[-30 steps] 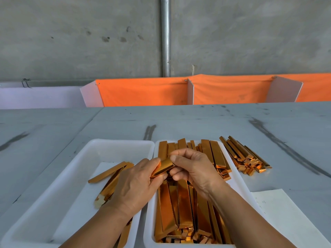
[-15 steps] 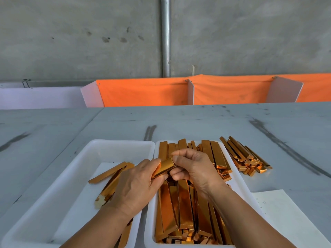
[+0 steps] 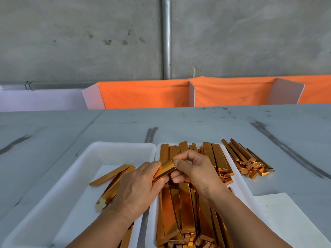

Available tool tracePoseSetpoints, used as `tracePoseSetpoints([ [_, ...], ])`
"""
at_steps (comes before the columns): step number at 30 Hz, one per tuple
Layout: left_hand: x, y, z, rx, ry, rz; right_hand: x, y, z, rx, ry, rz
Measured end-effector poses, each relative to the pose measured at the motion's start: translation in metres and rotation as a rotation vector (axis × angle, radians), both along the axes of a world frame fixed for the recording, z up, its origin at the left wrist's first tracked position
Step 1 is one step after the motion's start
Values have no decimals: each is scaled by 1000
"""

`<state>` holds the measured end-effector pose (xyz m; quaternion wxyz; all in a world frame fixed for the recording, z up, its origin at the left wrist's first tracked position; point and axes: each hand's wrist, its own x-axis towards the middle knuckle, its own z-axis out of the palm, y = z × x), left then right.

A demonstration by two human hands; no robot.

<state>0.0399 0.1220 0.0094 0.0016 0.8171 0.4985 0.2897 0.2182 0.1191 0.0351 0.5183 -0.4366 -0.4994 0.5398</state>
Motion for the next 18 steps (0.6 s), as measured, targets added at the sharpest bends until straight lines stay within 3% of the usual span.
tracePoseSetpoints([
  [11,0,0,0,13,38,12,0,1,1,-16,-46,-10],
  [18,0,-2,2,68,59,-27,7,3,2,-200,88,51],
])
